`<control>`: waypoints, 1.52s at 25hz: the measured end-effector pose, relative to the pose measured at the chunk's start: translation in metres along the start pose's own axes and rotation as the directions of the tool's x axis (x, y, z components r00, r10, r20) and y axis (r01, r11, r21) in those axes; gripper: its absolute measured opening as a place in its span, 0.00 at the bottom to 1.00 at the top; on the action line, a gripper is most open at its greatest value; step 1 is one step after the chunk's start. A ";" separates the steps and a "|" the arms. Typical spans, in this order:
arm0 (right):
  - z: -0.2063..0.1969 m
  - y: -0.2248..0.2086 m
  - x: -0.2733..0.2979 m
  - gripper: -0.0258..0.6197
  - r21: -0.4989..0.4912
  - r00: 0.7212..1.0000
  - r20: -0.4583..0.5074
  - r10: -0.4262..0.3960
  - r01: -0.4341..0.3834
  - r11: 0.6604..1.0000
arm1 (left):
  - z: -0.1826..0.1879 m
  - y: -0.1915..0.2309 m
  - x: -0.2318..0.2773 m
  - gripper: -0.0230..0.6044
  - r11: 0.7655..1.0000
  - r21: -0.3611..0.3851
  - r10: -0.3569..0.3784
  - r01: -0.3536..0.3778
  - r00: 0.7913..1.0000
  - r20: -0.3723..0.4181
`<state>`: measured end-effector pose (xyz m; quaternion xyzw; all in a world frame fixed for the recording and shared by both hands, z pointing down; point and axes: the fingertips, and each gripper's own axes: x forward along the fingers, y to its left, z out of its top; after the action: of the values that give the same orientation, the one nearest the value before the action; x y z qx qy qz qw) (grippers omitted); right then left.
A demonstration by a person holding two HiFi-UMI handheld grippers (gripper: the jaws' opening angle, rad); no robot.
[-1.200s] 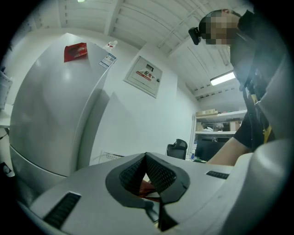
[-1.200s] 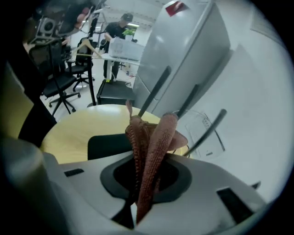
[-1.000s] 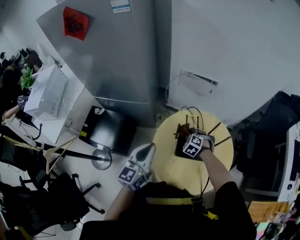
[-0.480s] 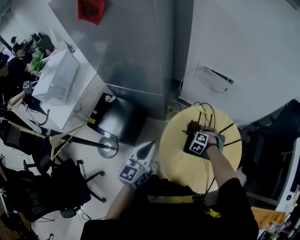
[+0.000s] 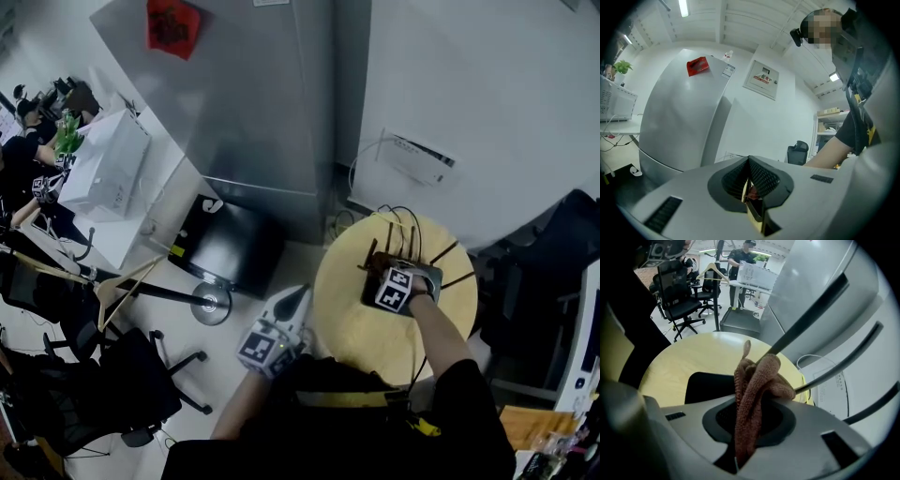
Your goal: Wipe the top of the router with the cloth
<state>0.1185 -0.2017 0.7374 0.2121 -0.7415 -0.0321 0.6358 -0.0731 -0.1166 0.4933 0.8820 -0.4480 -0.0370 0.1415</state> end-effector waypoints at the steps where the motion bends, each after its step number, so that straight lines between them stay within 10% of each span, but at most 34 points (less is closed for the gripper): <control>1: -0.001 0.004 -0.001 0.14 0.004 1.000 -0.010 0.010 -0.010 1.000 | 0.000 -0.001 0.000 0.02 1.000 -0.002 -0.004 0.004 1.000 0.002; 38: -0.007 0.105 -0.034 0.14 0.006 0.983 0.037 0.177 -0.178 0.984 | 0.000 -0.058 0.042 0.02 0.966 0.036 -0.255 0.256 0.966 -0.032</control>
<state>0.0997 -0.0931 0.7398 0.1475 -0.7691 0.0242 0.6215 -0.0030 -0.1182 0.4795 0.9354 -0.3293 -0.0340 0.1240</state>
